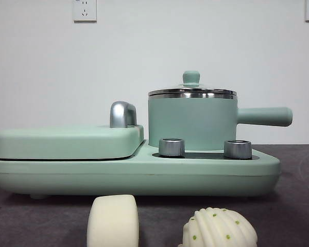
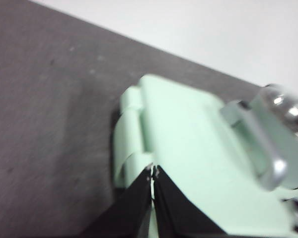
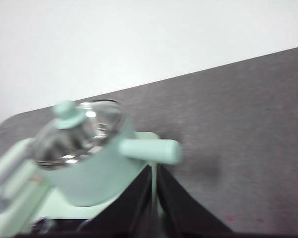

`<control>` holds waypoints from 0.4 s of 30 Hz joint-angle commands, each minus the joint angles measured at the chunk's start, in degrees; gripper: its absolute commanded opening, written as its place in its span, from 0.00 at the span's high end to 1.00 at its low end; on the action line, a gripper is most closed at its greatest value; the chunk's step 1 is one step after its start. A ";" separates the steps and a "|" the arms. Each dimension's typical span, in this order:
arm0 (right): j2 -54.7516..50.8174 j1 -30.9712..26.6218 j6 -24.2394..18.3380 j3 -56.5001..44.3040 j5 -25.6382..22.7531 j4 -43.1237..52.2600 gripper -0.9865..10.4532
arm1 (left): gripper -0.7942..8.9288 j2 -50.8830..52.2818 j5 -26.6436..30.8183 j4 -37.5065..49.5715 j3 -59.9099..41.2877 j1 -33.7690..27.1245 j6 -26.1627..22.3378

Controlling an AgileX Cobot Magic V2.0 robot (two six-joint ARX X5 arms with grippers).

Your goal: Put the buns in a small steamer

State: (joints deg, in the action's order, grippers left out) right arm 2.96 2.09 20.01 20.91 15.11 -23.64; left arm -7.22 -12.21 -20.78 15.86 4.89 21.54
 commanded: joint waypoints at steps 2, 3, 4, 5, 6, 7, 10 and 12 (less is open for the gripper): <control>4.24 0.15 0.22 8.52 4.39 -4.28 0.90 | 0.91 -6.36 -0.57 -1.20 7.28 1.18 0.31; 5.73 0.15 -0.13 10.84 5.73 -5.88 0.90 | 0.91 -8.48 -0.87 -2.19 9.60 1.51 -0.04; 7.28 0.15 -0.66 13.11 7.26 -7.50 0.90 | 0.91 -10.60 -1.49 -3.02 11.96 1.77 -0.66; 8.59 0.15 -1.16 15.04 8.74 -8.74 0.90 | 0.91 -12.39 -1.95 -3.67 13.94 2.03 -1.40; 10.19 0.15 -1.55 17.33 10.58 -10.23 0.90 | 0.91 -14.56 -2.51 -4.42 16.41 2.34 -2.56; 11.78 0.15 -2.14 19.52 12.35 -11.52 0.90 | 0.91 -16.59 -3.17 -5.18 18.80 2.64 -3.82; 16.22 0.15 -5.38 25.68 16.24 -15.32 0.90 | 0.91 -22.40 -6.43 -7.69 25.68 3.32 -6.75; 18.82 0.15 -7.91 29.22 17.62 -17.84 0.90 | 0.91 -26.10 -8.96 -9.88 29.90 3.69 -7.72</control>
State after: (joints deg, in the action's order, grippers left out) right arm 20.88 2.15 15.40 48.47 32.25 -41.28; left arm -31.88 -19.97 -30.33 43.57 8.36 16.34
